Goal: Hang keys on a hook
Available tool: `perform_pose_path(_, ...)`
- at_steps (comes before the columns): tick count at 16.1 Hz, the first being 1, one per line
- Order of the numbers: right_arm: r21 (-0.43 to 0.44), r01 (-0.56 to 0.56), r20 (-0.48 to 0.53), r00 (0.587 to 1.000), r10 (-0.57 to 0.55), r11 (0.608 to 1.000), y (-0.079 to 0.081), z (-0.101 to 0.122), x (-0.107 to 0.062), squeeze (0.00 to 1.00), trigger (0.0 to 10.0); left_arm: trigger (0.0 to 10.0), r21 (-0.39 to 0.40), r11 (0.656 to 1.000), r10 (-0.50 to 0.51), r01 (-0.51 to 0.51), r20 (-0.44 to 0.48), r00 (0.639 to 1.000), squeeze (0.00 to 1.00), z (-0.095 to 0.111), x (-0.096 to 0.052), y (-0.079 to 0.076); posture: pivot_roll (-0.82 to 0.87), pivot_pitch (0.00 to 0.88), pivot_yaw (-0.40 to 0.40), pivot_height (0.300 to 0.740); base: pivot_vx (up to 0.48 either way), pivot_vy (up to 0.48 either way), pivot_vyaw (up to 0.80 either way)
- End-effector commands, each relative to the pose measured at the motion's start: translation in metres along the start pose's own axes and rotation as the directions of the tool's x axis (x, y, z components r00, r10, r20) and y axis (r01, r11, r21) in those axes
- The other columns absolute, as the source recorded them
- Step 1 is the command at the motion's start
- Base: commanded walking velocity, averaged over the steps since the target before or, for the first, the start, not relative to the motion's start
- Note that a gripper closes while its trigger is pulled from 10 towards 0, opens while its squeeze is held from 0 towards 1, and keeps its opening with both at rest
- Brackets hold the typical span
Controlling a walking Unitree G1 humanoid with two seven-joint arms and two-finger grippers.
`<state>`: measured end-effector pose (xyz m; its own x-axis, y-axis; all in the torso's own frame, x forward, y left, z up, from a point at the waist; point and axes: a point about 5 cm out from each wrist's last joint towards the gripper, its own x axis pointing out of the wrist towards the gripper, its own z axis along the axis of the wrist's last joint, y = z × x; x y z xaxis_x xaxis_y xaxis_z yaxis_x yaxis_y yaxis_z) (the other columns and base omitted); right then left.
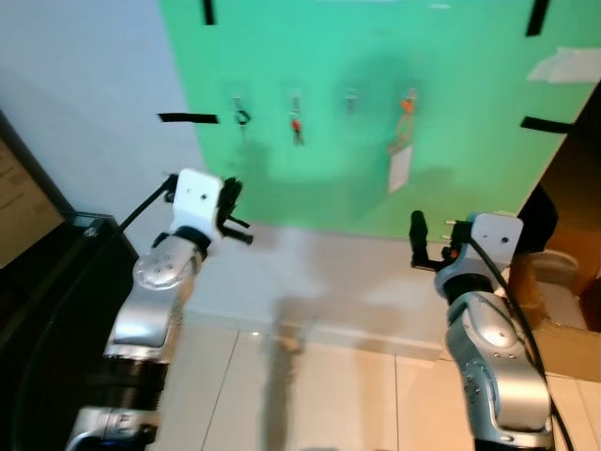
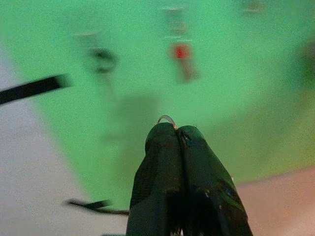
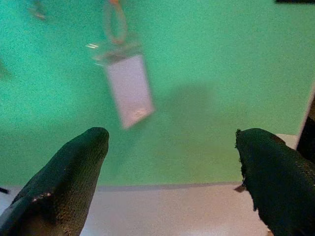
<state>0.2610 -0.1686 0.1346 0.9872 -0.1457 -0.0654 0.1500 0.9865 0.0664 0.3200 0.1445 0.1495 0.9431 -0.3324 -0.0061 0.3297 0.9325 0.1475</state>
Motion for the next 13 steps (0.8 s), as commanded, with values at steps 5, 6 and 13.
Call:
perform_pose_path(5, 0.009, 0.005, 0.035, 0.999, -0.006, 1.0, -0.0001, 0.004, 0.0002, 0.0, 10.0, 10.0, 0.005, 1.0, -0.028, 0.028, 0.015, 1.0, 0.0, 0.0052, 0.004, 0.0007, -0.06, 0.0, 0.096, 0.74, 0.323, 0.0, -0.48)
perform_pose_path(6, 0.005, 0.001, 0.038, 0.999, -0.001, 1.0, 0.0003, 0.0042, 0.0002, 0.0, 10.0, 10.0, 0.003, 0.999, -0.032, 0.032, 0.016, 0.999, 0.0, 0.0052, 0.0044, 0.0003, -0.06, 0.0, 0.096, 0.74, 0.322, 0.0, 0.0)
perform_pose_path(13, -0.015, -0.014, 0.046, 0.999, 0.015, 1.0, 0.0022, 0.0039, 0.002, 0.0, 10.0, 10.0, -0.023, 0.999, -0.037, 0.037, 0.013, 0.999, 0.0, 0.0021, 0.0036, 0.0, -0.06, 0.0, 0.092, 0.74, 0.322, 0.0, 0.0)
